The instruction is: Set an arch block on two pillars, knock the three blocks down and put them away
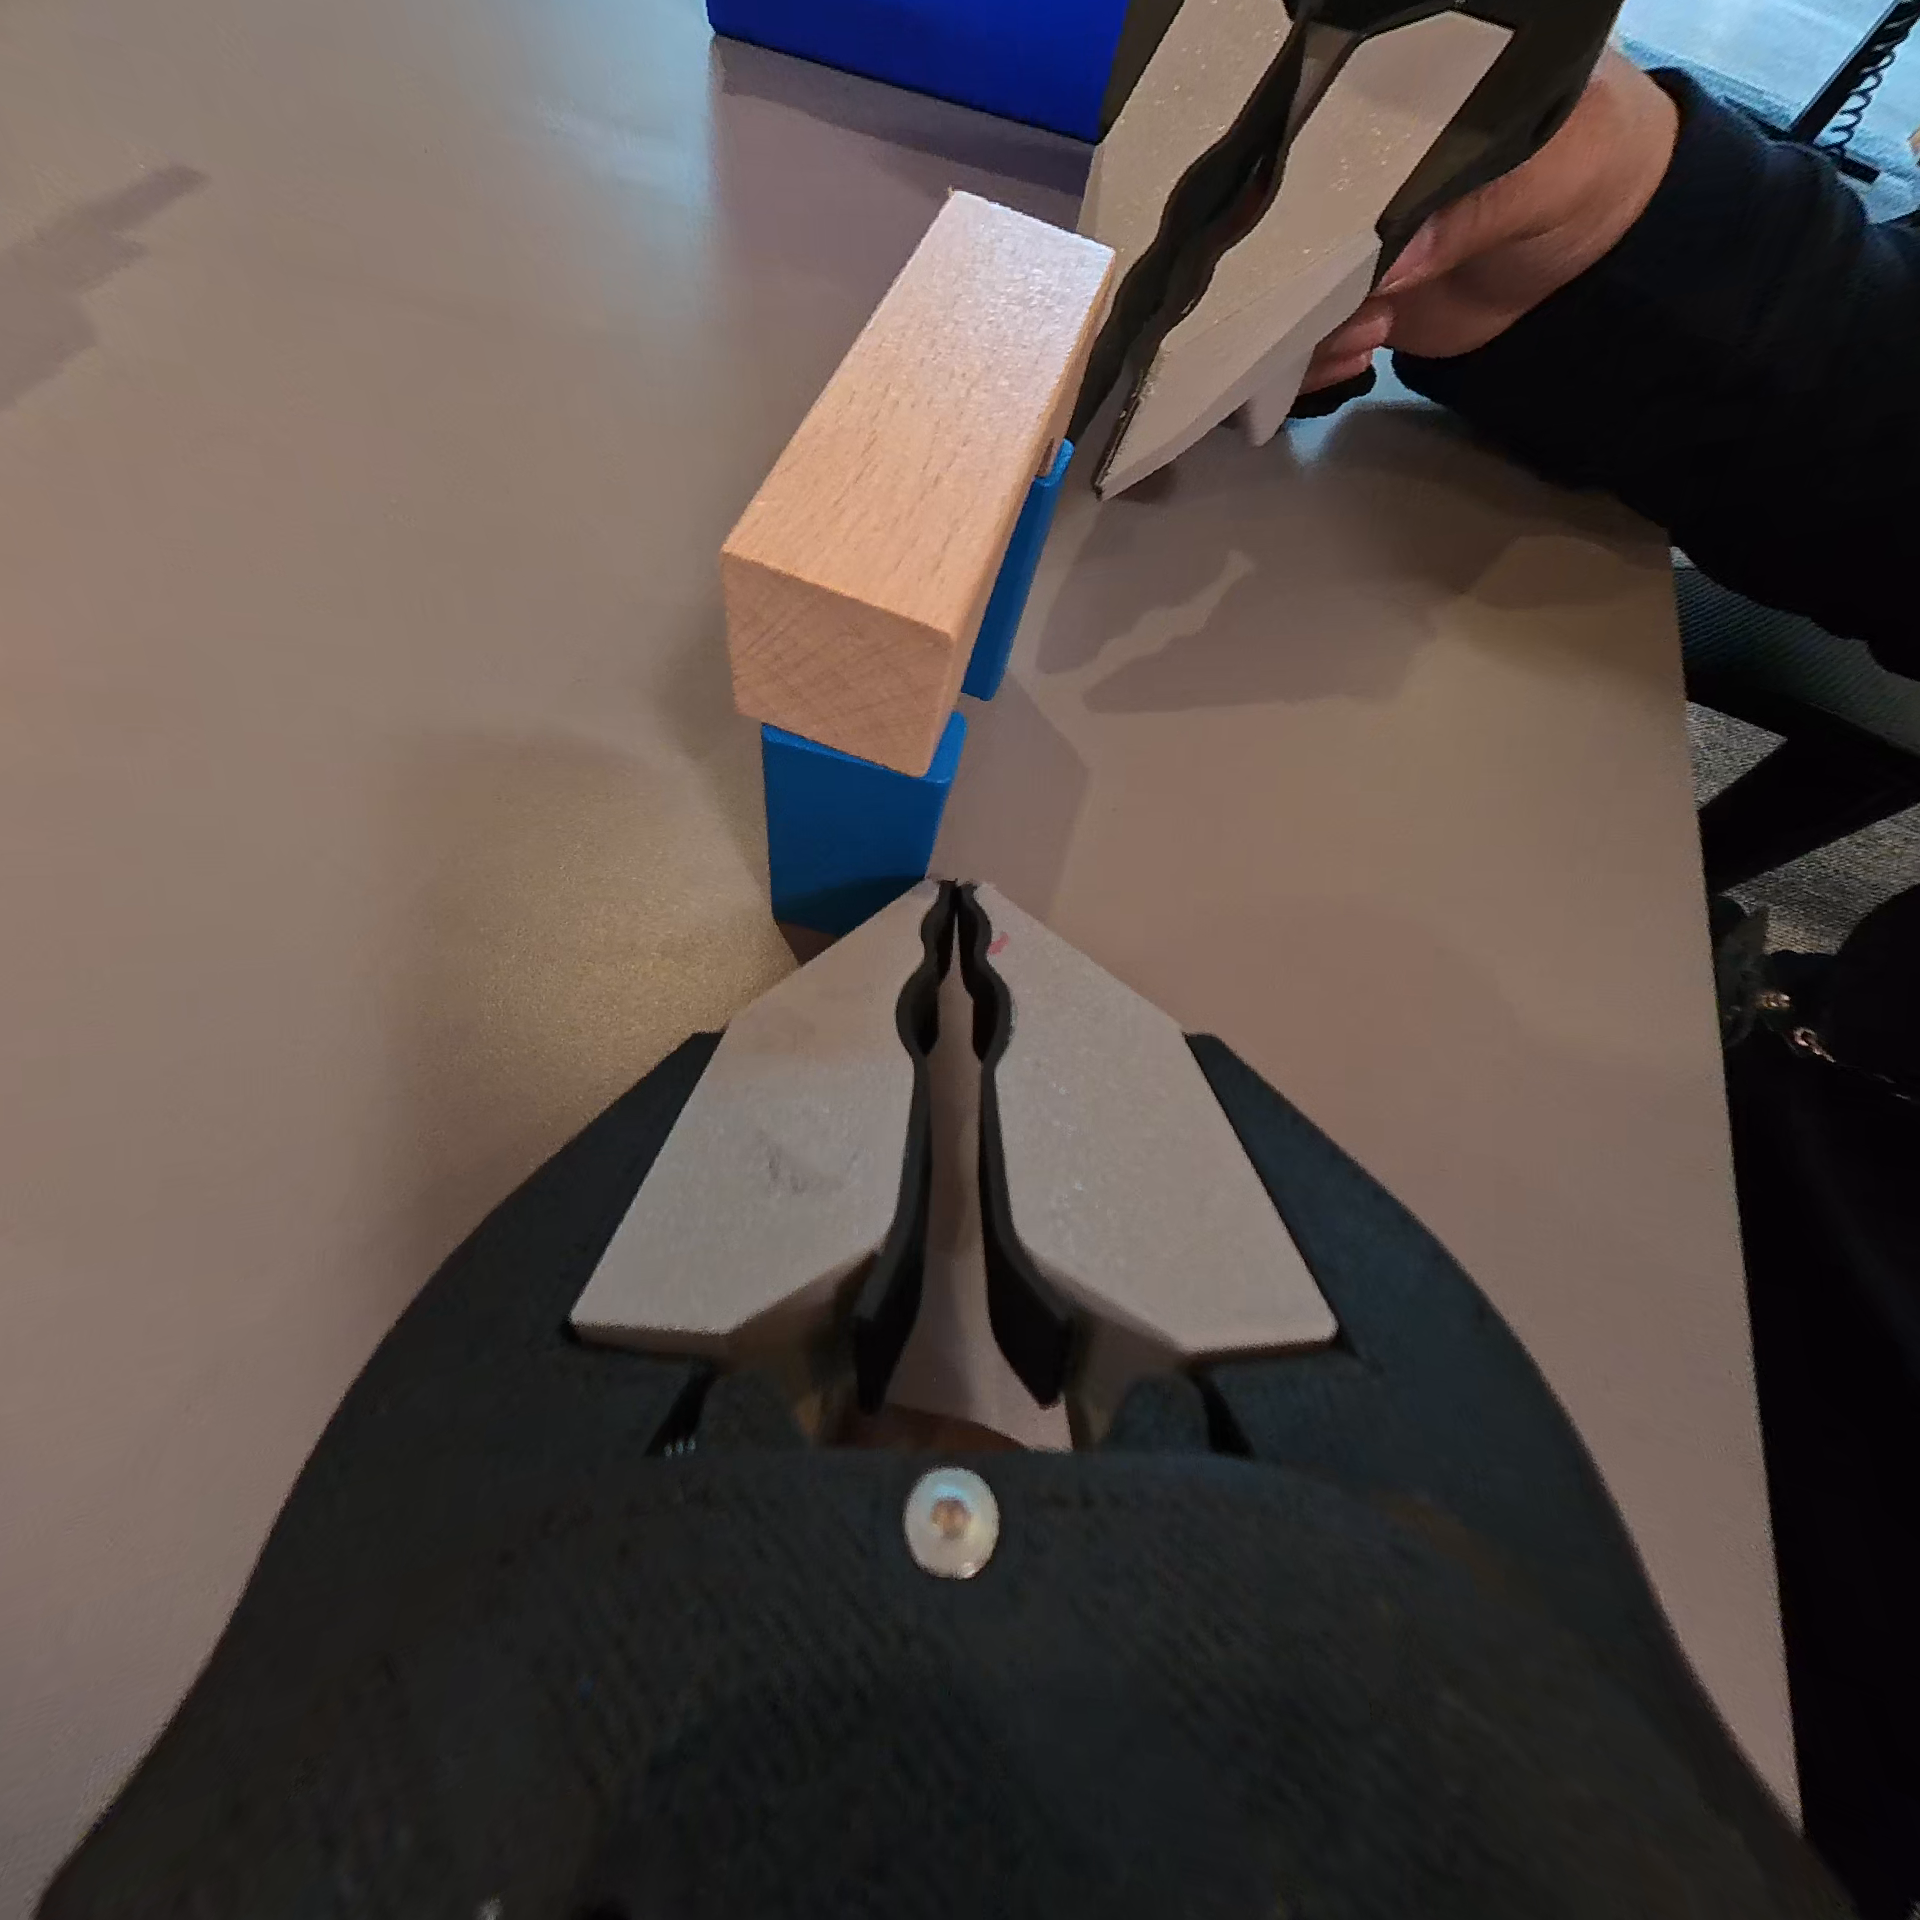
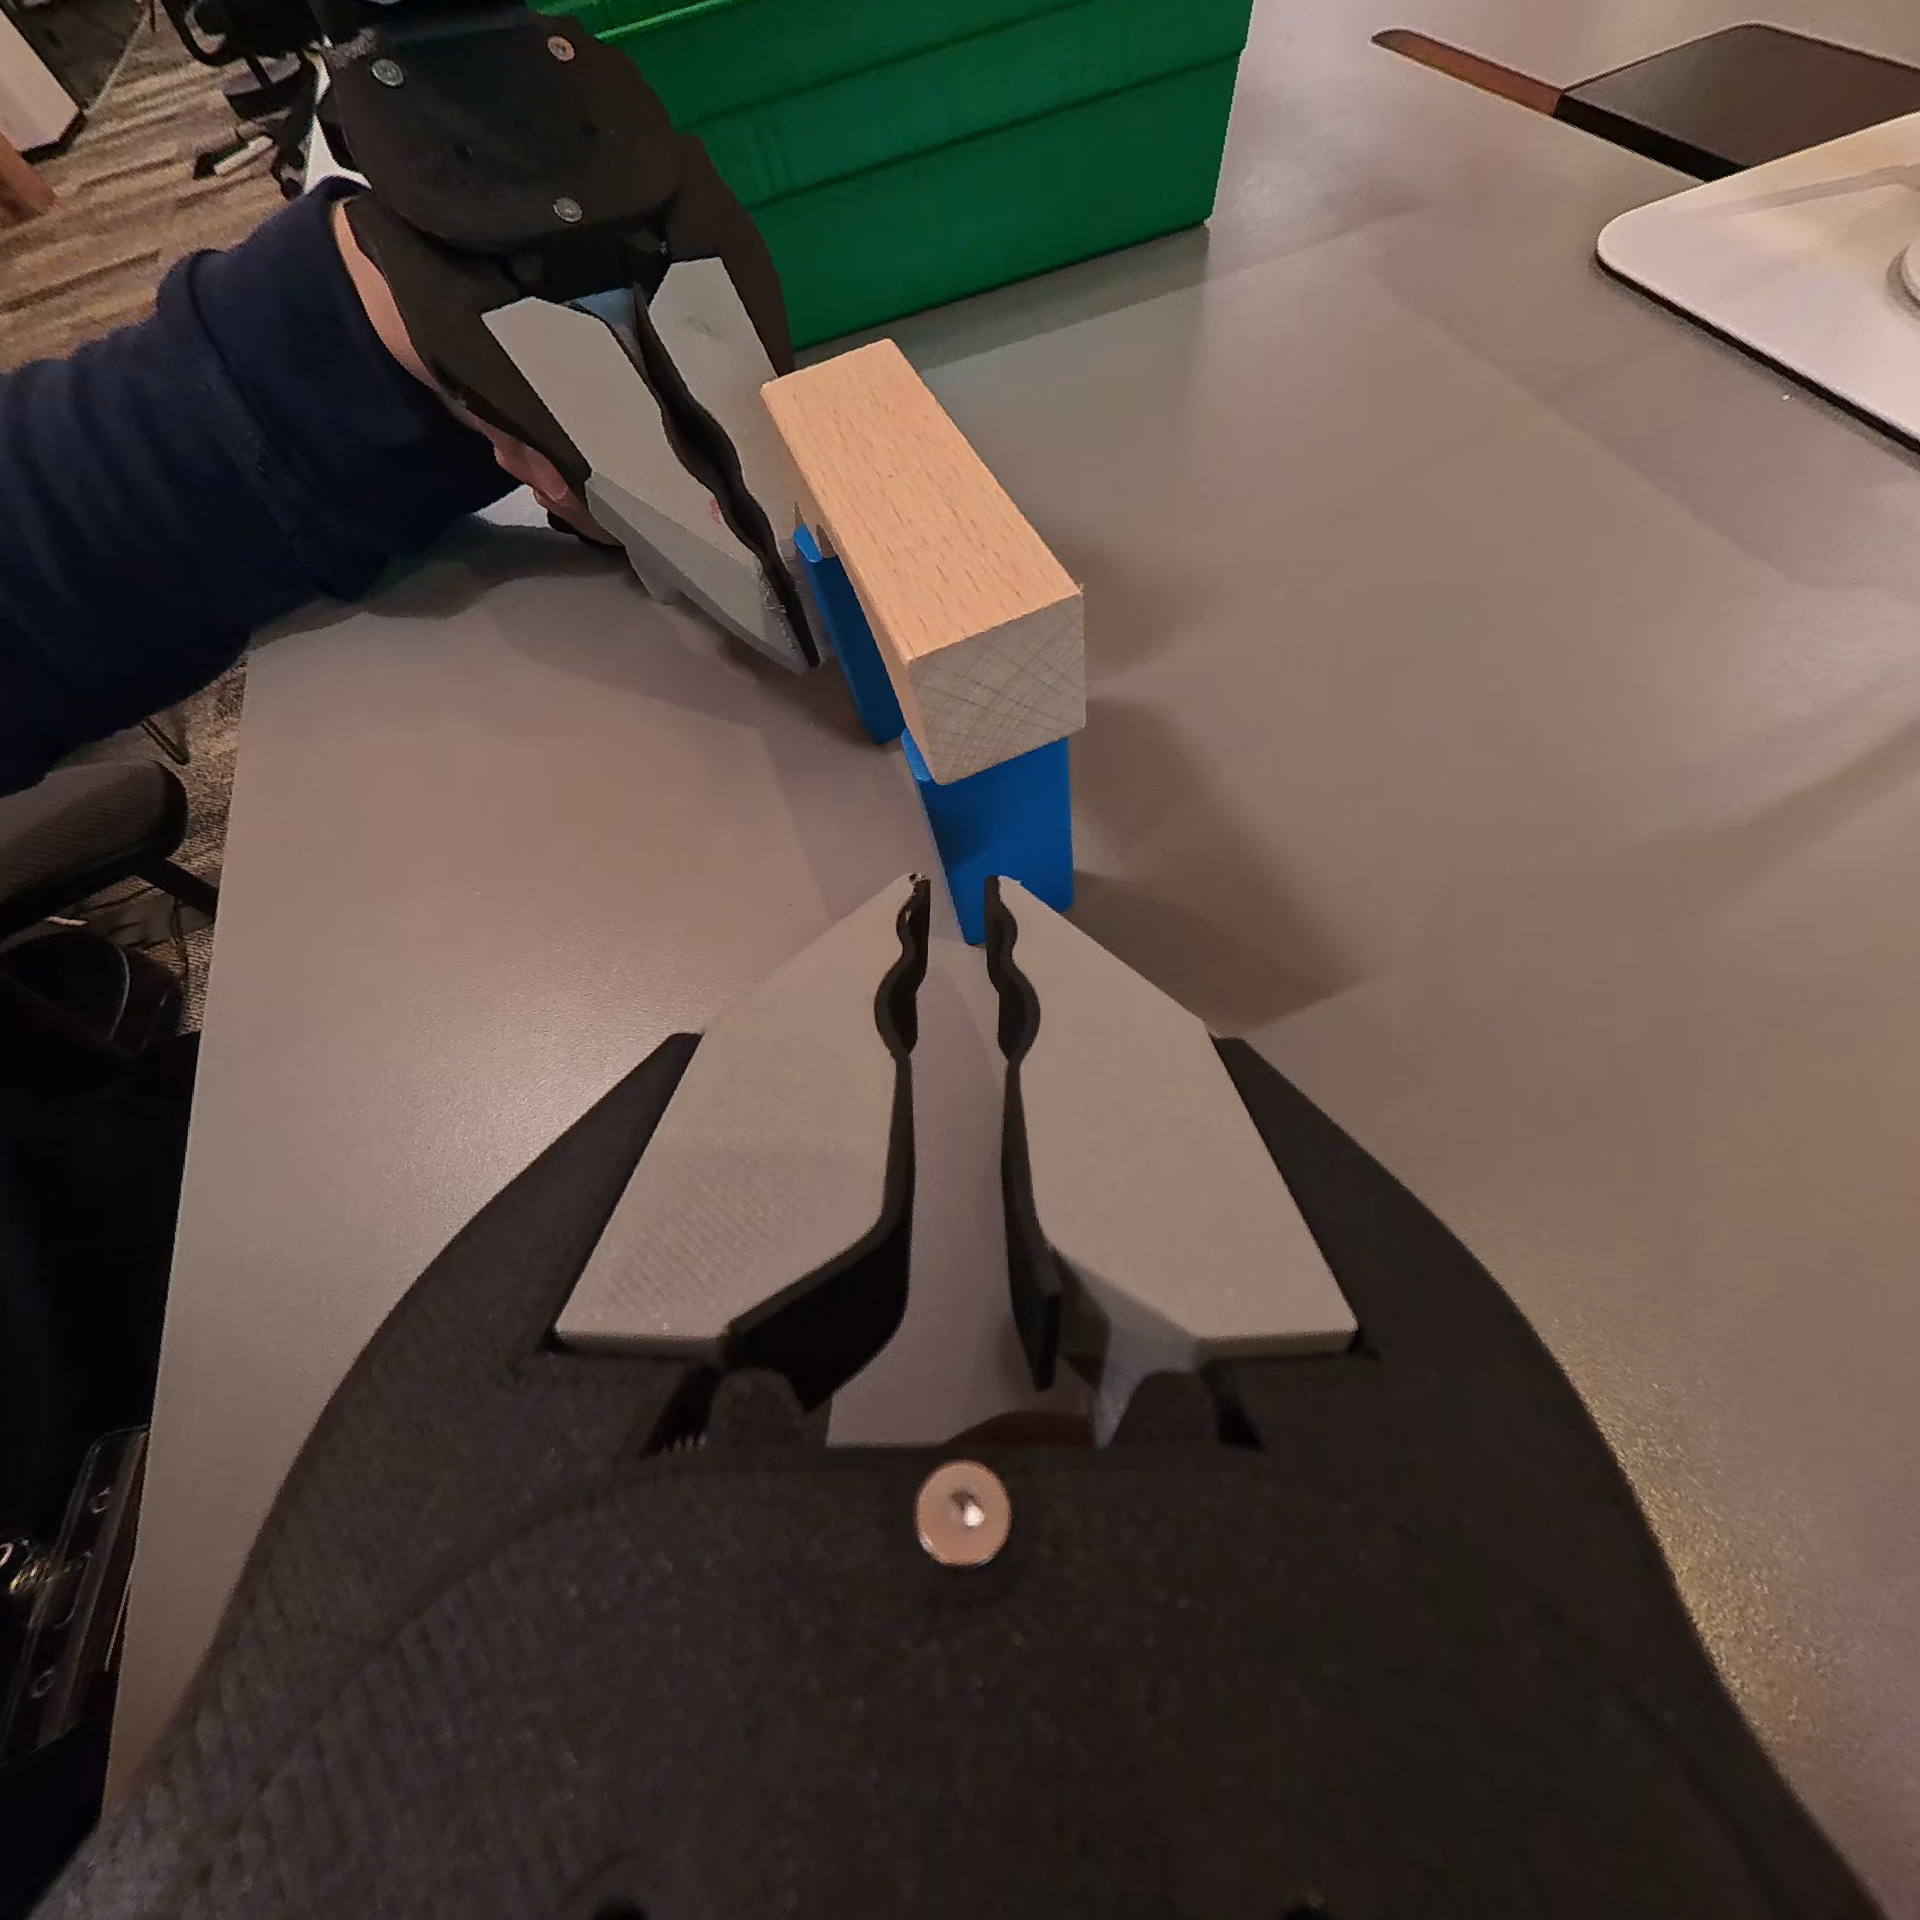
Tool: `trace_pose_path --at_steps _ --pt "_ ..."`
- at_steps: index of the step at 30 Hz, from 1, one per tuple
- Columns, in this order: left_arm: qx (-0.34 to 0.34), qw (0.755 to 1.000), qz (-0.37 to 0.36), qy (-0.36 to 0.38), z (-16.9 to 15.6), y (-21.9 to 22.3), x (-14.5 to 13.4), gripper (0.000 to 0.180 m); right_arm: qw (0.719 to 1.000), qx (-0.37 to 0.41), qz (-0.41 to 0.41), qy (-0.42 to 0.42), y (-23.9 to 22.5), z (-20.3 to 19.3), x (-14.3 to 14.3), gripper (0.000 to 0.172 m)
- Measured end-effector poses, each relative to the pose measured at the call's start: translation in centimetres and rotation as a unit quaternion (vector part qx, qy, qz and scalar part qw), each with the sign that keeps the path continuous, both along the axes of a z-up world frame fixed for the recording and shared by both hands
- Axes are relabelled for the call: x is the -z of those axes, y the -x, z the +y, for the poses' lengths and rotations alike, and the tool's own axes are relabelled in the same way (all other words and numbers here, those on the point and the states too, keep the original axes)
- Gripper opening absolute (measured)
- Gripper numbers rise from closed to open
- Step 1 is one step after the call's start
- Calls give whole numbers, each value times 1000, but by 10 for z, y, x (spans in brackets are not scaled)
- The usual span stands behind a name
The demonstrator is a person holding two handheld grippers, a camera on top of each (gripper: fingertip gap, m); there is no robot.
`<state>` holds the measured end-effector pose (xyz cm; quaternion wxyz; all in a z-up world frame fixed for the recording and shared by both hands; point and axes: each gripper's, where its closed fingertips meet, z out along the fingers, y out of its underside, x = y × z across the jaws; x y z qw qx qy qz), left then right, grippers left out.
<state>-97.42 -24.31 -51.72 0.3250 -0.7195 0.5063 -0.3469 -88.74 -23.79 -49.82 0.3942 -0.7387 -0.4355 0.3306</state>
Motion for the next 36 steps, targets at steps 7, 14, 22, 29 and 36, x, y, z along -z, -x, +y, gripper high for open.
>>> trace_pose_path --at_steps 7,14,22,29,36 --pt "-23 1000 -1 19 8 7 1 0 1000 -1 0 0 0 0 0 7" --pt "-76 997 -12 8 29 12 -3 0 1000 -1 3 -3 0 -1 -2 7" --pt "-85 996 -20 -3 33 7 -6 0 1000 -2 0 -2 1 -1 -1 7" --pt "-86 996 -16 -4 33 6 -5 0 1000 -2 0 -2 1 -1 -1 7" --pt "-97 995 -14 -3 36 6 -4 0 999 -17 13 -37 7 -7 -13 7"
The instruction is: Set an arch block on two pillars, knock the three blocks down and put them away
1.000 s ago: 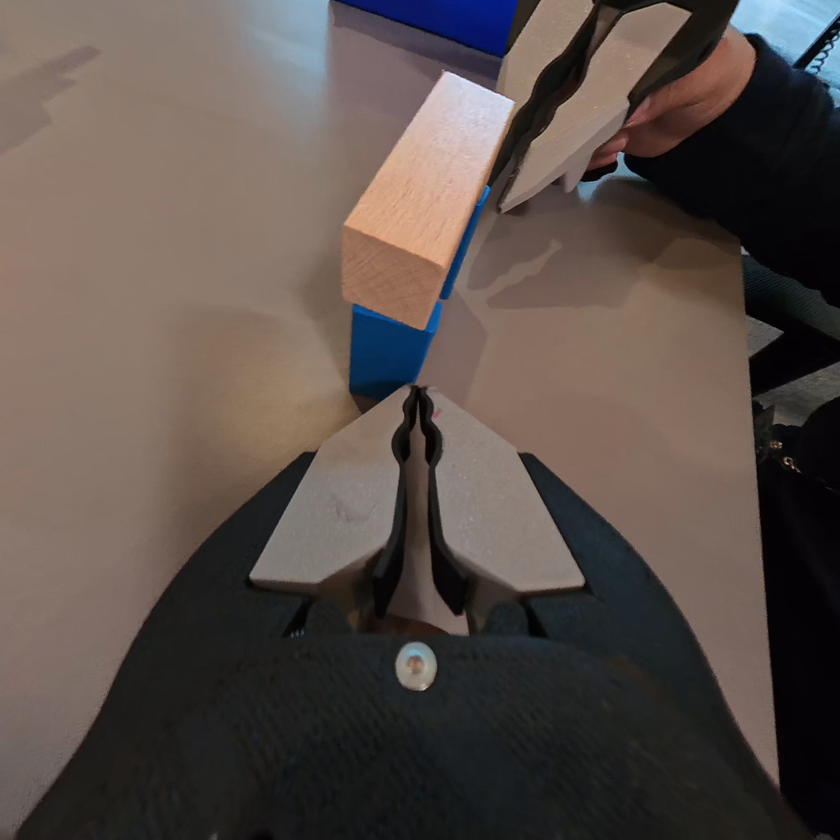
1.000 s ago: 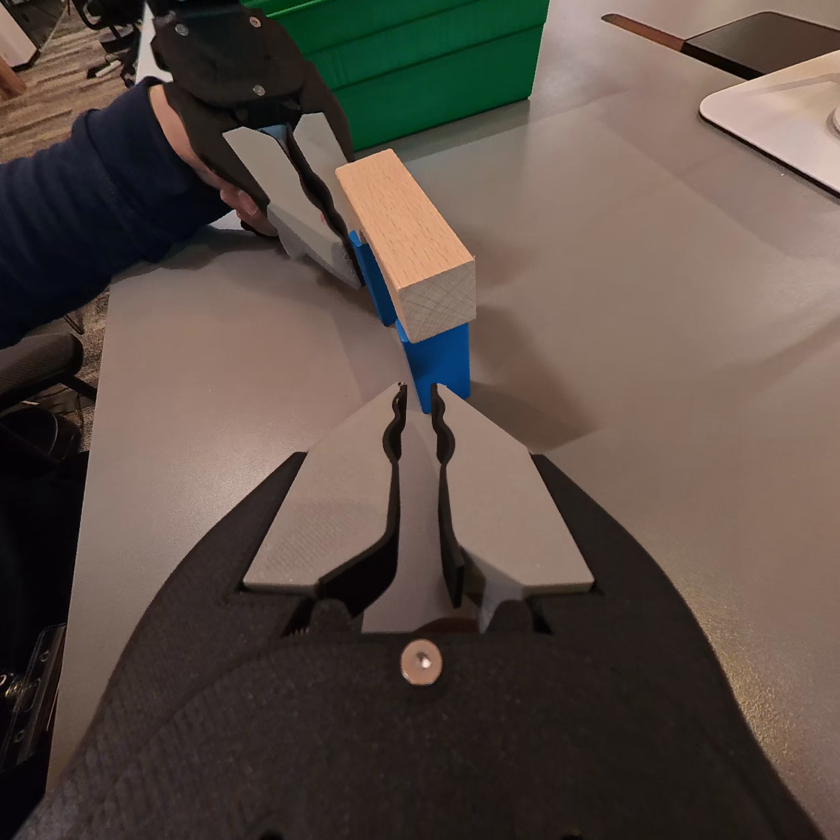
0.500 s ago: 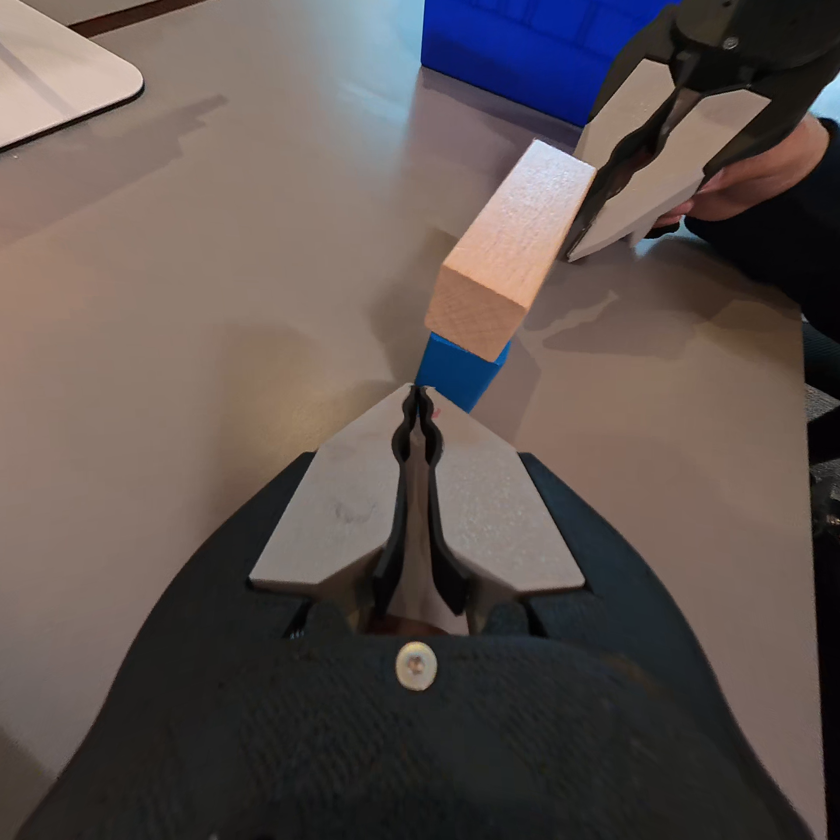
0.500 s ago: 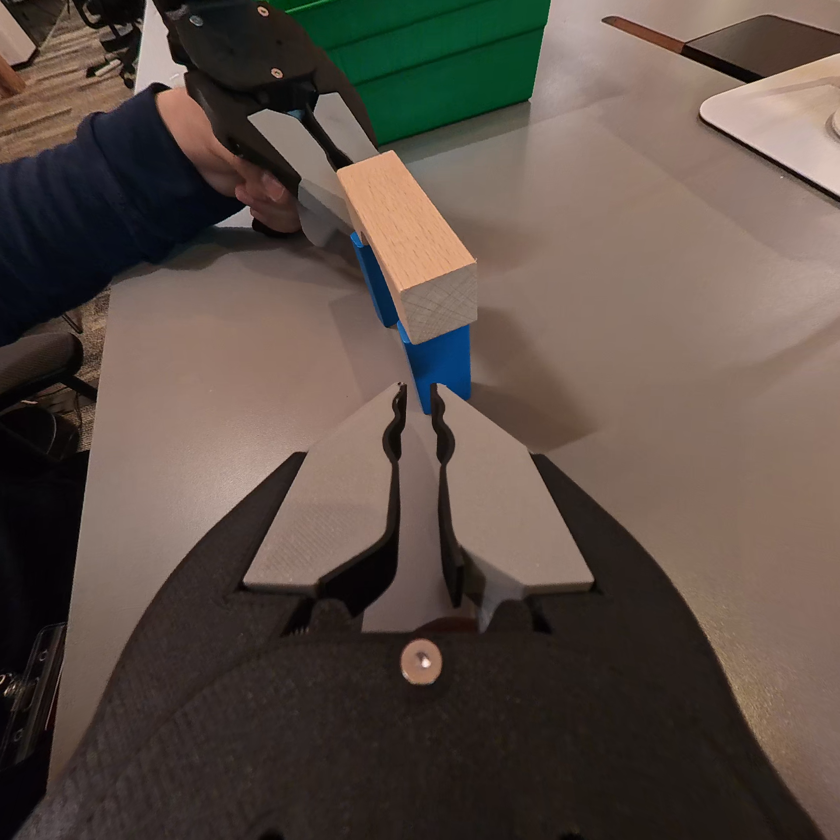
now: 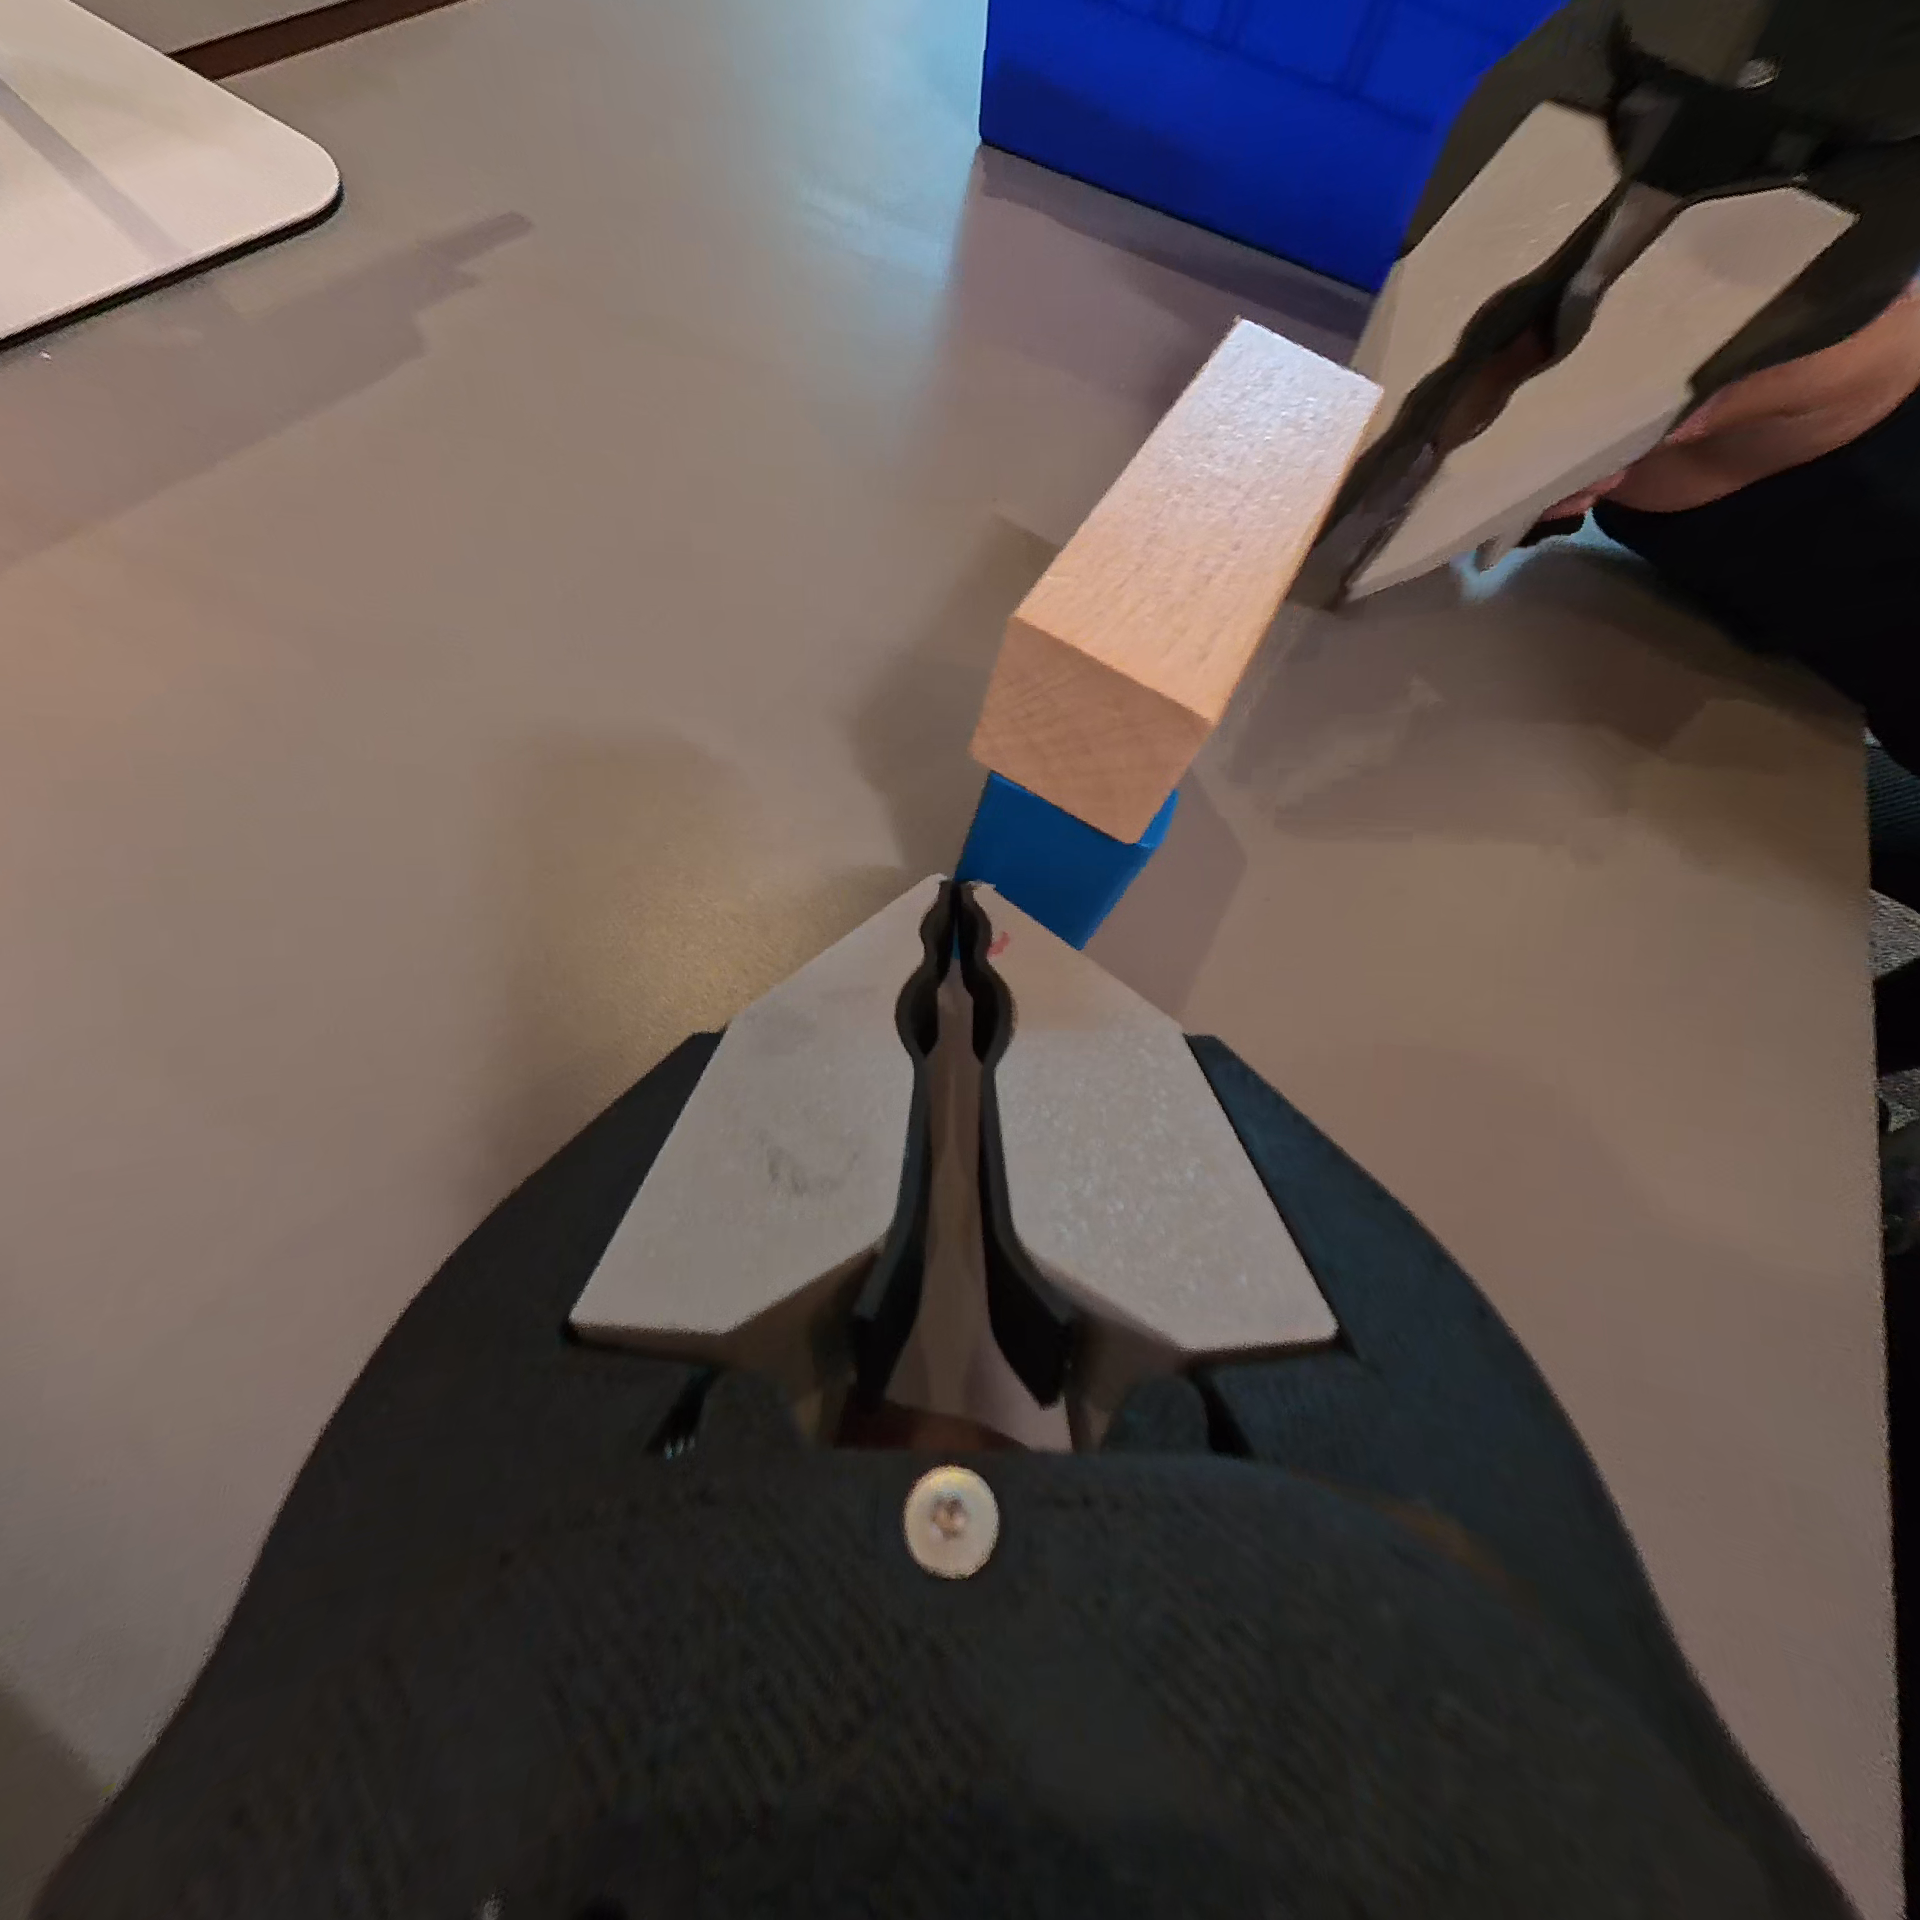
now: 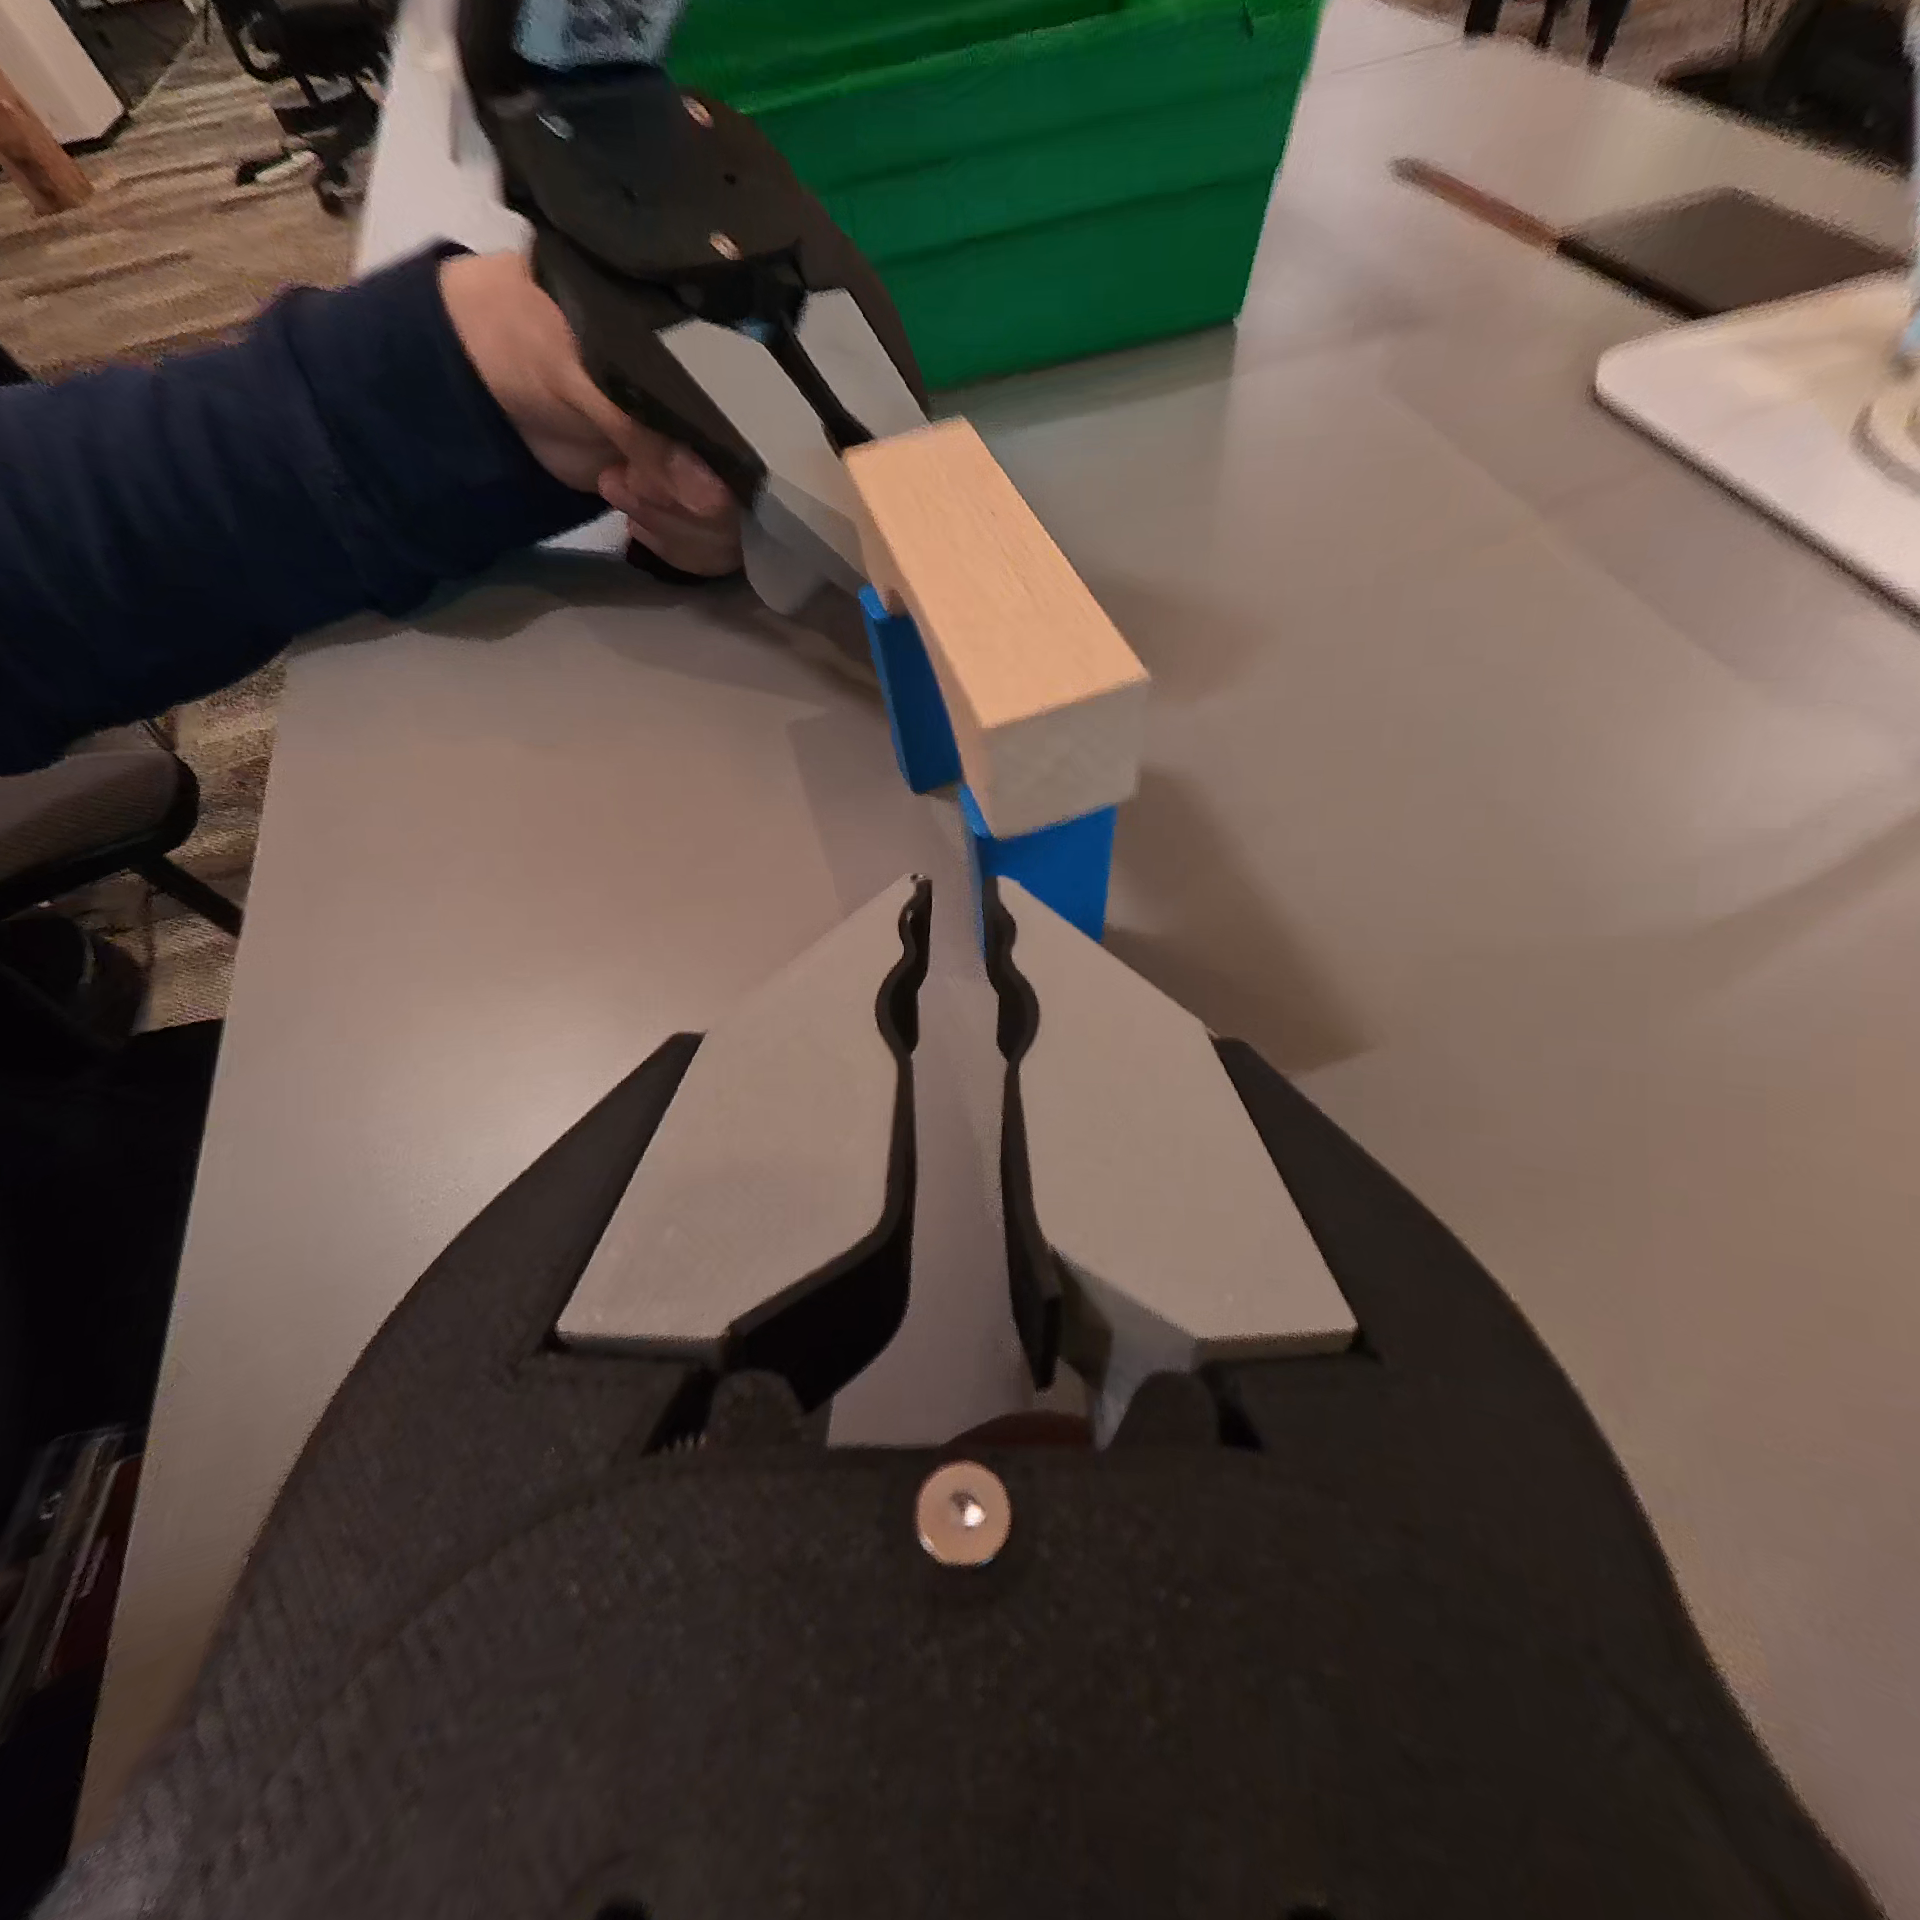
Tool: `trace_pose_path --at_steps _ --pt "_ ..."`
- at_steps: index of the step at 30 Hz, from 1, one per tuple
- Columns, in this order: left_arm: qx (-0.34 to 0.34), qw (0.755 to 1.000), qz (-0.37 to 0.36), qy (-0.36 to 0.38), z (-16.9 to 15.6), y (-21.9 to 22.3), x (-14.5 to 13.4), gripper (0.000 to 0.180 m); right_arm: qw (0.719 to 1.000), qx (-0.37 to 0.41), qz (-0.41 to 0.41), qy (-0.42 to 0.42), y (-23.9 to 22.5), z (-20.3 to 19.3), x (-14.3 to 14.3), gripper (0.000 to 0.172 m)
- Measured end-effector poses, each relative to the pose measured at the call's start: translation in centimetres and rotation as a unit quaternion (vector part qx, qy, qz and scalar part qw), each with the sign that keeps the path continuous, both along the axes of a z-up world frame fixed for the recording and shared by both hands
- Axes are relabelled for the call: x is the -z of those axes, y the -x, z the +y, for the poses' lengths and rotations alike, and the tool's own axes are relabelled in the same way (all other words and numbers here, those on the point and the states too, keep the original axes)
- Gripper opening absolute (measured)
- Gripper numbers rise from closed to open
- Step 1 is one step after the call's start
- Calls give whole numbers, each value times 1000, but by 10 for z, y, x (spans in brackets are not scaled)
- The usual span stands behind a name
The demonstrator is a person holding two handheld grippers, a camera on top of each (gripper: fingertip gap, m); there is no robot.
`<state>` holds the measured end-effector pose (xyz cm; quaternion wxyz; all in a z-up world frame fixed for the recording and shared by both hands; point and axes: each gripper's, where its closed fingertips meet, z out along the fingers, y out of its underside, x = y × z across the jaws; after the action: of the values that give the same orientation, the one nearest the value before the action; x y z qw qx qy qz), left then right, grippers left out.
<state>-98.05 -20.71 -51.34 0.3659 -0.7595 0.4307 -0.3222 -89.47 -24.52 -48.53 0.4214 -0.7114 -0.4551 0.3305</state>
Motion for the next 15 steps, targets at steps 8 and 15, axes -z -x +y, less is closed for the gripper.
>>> trace_pose_path --at_steps 8,15 --pt "-12 1000 4 3 3 2 2 0 990 -83 -1 -110 50 -42 -17 0" --pt "-28 999 21 13 7 9 7 11 984 -132 -42 -112 75 -64 7 2"
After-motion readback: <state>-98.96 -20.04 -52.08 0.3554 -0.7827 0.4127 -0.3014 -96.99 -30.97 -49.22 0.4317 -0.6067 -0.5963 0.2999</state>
